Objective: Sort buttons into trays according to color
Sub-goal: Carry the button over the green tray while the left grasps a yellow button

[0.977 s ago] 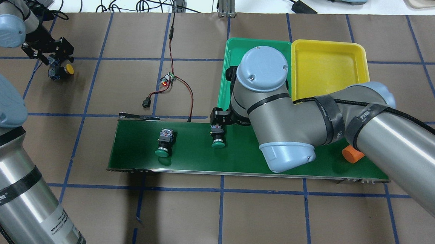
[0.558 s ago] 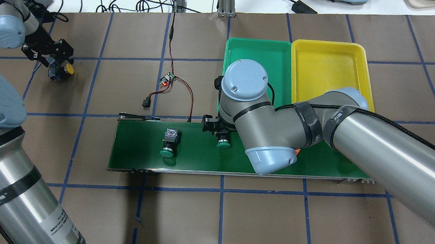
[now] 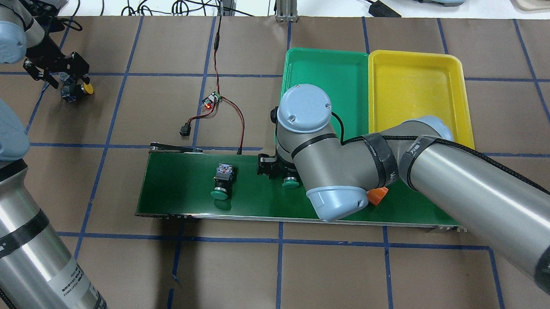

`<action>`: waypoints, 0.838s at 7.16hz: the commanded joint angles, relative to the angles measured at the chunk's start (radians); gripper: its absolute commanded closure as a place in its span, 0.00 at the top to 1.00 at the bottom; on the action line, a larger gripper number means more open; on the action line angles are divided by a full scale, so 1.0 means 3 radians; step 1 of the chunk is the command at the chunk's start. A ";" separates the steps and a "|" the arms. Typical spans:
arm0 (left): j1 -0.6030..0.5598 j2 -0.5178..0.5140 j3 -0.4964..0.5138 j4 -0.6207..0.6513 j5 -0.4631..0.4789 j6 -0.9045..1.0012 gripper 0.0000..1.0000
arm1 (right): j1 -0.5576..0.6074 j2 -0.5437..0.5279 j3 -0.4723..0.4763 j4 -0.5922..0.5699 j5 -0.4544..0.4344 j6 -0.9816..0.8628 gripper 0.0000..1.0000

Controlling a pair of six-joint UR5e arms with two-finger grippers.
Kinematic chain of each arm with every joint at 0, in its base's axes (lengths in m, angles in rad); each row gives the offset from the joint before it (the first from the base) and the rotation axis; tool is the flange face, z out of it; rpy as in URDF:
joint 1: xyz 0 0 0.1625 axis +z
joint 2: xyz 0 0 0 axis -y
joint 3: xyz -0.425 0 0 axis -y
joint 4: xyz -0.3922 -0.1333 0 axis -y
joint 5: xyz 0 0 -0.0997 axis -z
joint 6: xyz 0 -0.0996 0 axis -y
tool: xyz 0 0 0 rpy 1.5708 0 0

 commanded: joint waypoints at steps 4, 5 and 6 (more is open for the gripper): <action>0.0013 0.0017 -0.0086 -0.0039 -0.0004 0.0005 0.35 | -0.0026 -0.0055 -0.0038 0.0004 -0.0005 -0.0027 0.00; -0.0037 0.0149 -0.0081 -0.0359 -0.0024 -0.0005 0.19 | -0.0076 -0.0136 -0.0043 -0.0067 -0.0015 -0.0032 0.00; -0.0134 0.0403 -0.0101 -0.0787 -0.0040 -0.0051 0.12 | -0.0117 -0.0152 -0.0059 -0.0524 -0.0025 -0.0012 0.00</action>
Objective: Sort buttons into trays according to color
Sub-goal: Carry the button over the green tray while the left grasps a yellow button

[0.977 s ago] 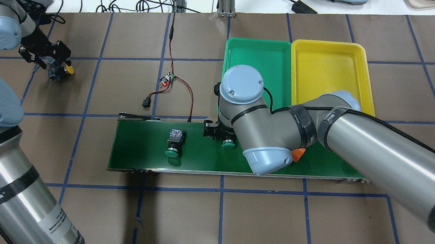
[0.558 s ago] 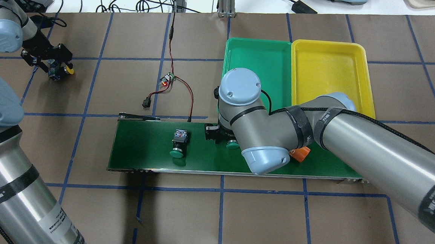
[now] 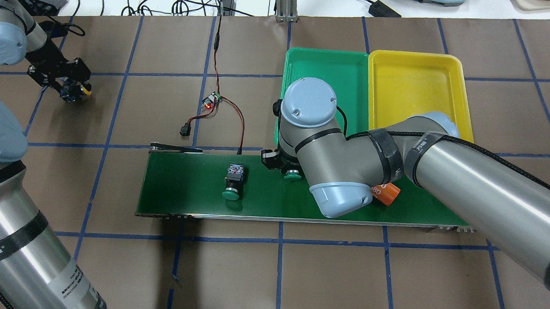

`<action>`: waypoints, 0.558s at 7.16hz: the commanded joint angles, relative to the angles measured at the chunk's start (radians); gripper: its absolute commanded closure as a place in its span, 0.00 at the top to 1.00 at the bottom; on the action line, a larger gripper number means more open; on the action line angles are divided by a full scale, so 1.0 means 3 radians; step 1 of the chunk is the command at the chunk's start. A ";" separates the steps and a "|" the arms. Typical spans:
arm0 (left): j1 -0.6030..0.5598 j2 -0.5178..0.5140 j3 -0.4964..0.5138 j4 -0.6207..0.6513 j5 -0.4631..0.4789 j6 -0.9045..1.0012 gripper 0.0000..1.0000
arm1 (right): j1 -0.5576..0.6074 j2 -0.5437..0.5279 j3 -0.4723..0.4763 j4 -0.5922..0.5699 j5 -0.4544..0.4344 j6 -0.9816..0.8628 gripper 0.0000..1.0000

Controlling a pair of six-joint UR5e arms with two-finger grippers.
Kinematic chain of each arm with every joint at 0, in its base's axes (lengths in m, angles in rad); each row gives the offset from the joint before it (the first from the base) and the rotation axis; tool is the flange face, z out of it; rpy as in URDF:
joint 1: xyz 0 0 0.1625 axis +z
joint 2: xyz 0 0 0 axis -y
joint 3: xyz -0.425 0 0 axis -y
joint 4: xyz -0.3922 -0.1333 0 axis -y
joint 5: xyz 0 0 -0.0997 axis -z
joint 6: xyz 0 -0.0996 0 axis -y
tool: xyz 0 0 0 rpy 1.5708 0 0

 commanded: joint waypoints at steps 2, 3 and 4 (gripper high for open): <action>-0.0574 0.0700 -0.0304 -0.0716 -0.0109 -0.0013 0.10 | -0.0290 -0.0006 -0.0022 -0.0815 0.0009 -0.0006 0.00; -0.0779 0.0991 -0.0656 -0.0721 -0.0119 0.0007 0.10 | -0.0418 0.0004 -0.0017 -0.0973 0.0015 -0.0128 0.02; -0.1014 0.1303 -0.1105 -0.0666 -0.0109 -0.0073 0.10 | -0.0530 0.0004 -0.0017 -0.0995 0.0015 -0.0422 0.01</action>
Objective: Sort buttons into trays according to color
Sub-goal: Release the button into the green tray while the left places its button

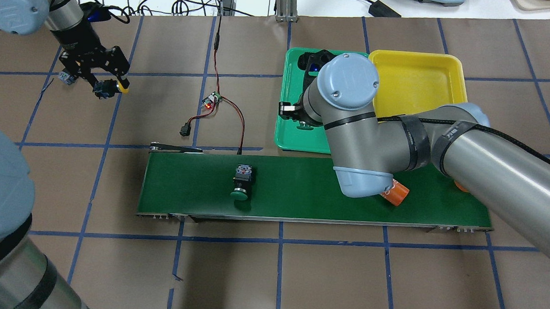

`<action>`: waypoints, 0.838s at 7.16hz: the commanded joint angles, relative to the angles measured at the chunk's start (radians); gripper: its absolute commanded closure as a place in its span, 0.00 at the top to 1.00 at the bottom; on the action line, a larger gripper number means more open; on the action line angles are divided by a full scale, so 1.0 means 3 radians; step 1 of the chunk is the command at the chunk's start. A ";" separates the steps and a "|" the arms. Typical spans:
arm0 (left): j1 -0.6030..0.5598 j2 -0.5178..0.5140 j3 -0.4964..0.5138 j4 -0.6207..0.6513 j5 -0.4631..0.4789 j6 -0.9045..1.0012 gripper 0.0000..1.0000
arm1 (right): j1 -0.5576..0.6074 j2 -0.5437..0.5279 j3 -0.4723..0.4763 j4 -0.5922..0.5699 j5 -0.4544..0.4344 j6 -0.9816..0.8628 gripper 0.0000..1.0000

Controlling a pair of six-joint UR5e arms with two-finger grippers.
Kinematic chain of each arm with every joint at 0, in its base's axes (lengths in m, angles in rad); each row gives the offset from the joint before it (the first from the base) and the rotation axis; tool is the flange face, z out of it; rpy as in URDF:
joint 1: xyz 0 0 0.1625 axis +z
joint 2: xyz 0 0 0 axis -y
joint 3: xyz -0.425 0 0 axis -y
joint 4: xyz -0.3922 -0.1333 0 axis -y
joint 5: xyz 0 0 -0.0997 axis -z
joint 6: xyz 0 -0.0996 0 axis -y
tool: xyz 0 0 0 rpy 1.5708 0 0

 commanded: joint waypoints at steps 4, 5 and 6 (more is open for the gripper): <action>-0.0821 0.0888 -0.1493 0.0793 0.0011 -0.0555 0.13 | -0.0256 0.0626 -0.0005 -0.1289 0.0319 -0.0521 0.37; -0.0842 0.0863 -0.1683 0.1116 0.0016 -0.0642 0.25 | -0.0282 0.0704 0.0000 -0.1467 0.0452 -0.0521 0.43; -0.0842 0.0817 -0.1817 0.1307 0.0016 -0.0714 0.70 | -0.0282 0.0695 0.0001 -0.1469 0.0453 -0.0526 0.56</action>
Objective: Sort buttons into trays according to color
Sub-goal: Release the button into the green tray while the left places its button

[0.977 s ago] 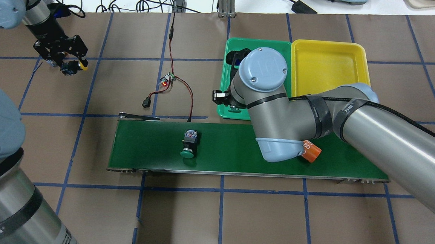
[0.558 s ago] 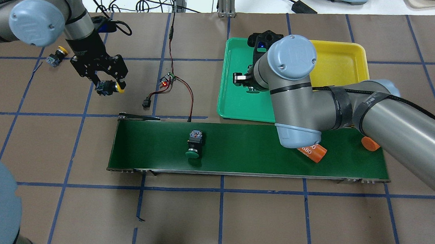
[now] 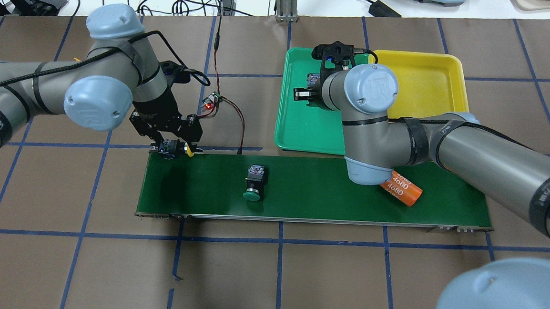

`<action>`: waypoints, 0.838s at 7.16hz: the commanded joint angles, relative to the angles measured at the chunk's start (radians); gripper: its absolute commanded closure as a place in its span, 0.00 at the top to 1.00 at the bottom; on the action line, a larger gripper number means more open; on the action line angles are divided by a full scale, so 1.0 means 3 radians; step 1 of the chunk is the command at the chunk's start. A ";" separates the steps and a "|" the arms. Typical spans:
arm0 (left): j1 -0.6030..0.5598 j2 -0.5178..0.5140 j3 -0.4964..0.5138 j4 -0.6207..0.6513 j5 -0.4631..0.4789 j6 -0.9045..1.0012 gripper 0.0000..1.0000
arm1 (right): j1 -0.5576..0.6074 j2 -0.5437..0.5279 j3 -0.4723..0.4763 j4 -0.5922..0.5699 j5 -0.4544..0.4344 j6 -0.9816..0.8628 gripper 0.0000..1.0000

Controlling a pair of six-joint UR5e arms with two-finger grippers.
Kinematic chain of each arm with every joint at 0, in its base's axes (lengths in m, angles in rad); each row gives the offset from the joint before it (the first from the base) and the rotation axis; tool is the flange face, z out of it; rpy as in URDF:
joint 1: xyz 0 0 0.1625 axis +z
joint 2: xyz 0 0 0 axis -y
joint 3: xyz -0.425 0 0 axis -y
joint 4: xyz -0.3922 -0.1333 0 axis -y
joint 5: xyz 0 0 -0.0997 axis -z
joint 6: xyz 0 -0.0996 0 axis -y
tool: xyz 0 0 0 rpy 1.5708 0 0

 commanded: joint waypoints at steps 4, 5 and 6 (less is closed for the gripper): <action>0.0028 0.0215 -0.0023 0.0176 0.0028 -0.0106 1.00 | 0.0009 -0.0104 0.0033 0.0031 0.0097 -0.0054 1.00; 0.0124 0.0150 0.0258 -0.0094 0.0043 -0.0075 1.00 | 0.0040 -0.0430 0.0007 0.0716 0.0041 -0.0049 1.00; 0.0475 -0.0033 0.0544 -0.0137 0.0099 0.0016 1.00 | 0.0045 -0.0818 -0.0003 0.1604 -0.0117 -0.0044 1.00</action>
